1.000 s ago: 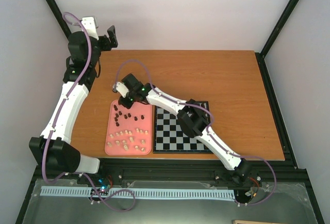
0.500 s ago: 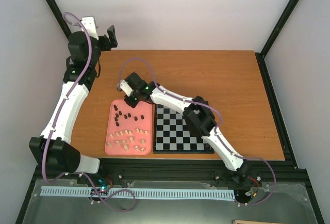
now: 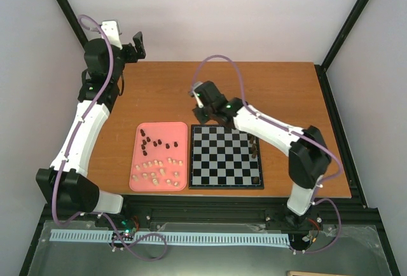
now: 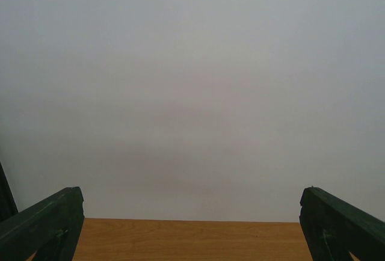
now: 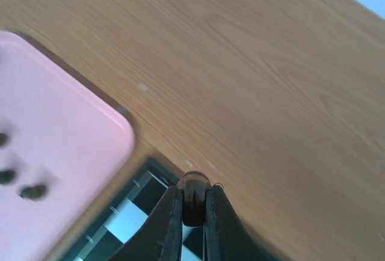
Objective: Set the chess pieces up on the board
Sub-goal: Place the chess piece on the chessboard.
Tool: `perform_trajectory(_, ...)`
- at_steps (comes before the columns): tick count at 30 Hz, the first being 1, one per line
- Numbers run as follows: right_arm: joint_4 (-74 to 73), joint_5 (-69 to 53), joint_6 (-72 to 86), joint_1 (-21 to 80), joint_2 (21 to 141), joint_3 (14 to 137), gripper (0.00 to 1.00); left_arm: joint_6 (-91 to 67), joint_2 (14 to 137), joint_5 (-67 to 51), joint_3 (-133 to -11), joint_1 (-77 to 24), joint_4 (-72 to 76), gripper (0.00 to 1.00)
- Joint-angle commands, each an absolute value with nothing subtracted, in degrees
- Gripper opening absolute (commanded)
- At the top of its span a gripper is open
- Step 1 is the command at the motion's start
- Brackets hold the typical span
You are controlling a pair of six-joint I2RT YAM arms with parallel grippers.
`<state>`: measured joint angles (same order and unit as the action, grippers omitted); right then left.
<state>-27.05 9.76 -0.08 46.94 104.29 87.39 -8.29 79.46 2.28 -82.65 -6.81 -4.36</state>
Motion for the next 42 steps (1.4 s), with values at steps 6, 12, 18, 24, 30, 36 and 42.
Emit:
perform_trajectory(6,-36.92,24.76,14.91,45.38,81.25,64.46,0.03,-8.14,81.71,-0.87,-85.82,-7.01,-5.11,1.00)
perform_trajectory(12,-46.12,24.25,24.65,45.09,70.26,55.93,0.03,-9.14,83.12,-4.50,-86.49,-7.04,-4.51,1.00)
perform_trajectory(18,-54.42,22.31,32.31,45.26,65.48,52.14,0.03,-10.27,85.13,-6.24,-87.26,-7.10,-4.31,1.00)
perform_trajectory(24,-59.00,19.94,37.50,45.26,59.04,48.97,0.03,-10.52,85.69,-6.73,-87.48,-7.22,-4.12,1.00)
perform_trajectory(30,-56.16,15.52,39.15,45.50,59.45,44.49,0.03,-11.01,86.69,-7.52,-87.86,-7.37,-3.71,1.00)
perform_trajectory(36,-54.72,14.00,40.55,46.61,60.58,43.21,0.03,-10.90,87.42,-7.23,-88.30,-7.47,-3.88,1.00)
perform_trajectory(42,-51.84,11.71,41.96,47.76,60.96,40.42,0.03,-11.06,88.36,-7.38,-88.77,-7.47,-3.98,1.00)
